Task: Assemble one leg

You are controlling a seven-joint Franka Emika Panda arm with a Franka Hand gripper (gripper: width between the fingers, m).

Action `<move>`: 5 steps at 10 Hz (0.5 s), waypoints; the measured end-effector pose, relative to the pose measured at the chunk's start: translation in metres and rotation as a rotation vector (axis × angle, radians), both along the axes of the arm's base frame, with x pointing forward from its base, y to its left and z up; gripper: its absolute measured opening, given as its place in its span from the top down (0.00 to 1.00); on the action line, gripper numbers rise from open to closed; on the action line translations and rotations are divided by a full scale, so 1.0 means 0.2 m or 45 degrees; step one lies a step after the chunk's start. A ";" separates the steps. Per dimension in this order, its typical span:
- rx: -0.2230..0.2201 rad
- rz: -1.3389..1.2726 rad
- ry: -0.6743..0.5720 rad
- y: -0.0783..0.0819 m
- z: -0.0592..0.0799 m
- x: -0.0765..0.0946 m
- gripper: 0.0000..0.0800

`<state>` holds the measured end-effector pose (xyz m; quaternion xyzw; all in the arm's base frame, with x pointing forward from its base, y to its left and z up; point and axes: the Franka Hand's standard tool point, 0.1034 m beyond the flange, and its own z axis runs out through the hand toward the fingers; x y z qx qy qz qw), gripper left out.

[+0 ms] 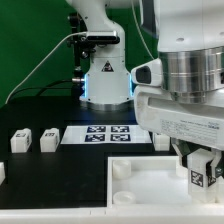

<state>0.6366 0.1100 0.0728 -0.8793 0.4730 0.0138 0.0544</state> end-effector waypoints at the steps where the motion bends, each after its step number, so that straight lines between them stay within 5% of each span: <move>1: 0.014 -0.301 0.031 0.00 0.00 -0.01 0.63; 5: 0.081 -0.869 0.095 0.00 -0.01 -0.02 0.63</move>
Offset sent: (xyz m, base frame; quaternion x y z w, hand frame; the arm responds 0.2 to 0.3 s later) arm 0.0101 -0.0011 -0.0002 0.0596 -0.0267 0.2723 0.9600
